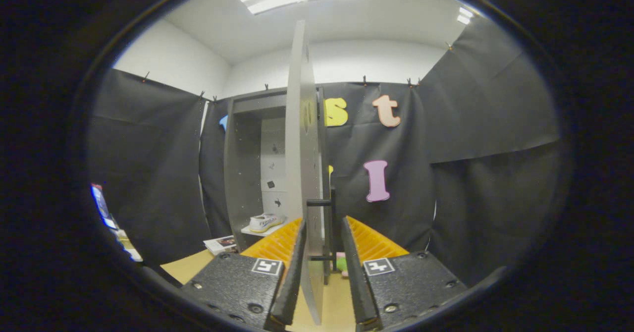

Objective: Open the shoe cabinet door, grab the shoes and put them into the shoe cabinet, then close the shoe cabinet door.

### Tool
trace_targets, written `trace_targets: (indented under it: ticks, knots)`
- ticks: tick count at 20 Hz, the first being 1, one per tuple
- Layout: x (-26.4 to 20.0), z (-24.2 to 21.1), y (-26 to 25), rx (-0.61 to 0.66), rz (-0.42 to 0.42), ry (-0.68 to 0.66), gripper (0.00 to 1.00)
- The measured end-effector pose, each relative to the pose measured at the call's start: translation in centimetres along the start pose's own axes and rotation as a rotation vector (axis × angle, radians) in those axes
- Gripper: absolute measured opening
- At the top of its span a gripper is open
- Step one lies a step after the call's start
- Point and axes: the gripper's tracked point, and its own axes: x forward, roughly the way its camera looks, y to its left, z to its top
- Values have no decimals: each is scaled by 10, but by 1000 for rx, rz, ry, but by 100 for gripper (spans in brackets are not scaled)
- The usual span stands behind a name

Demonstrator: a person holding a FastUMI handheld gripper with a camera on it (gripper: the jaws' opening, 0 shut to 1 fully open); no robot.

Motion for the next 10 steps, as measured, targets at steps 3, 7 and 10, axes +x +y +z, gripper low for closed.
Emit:
trace_targets:
  ticks: [3,7,10]
  knots:
    - [-10,4,17,-68,-43,-56,90]
    - [-14,-14,58,-126,-53,-99,100]
    - [-9,-41,92,-169,-33,-85,100]
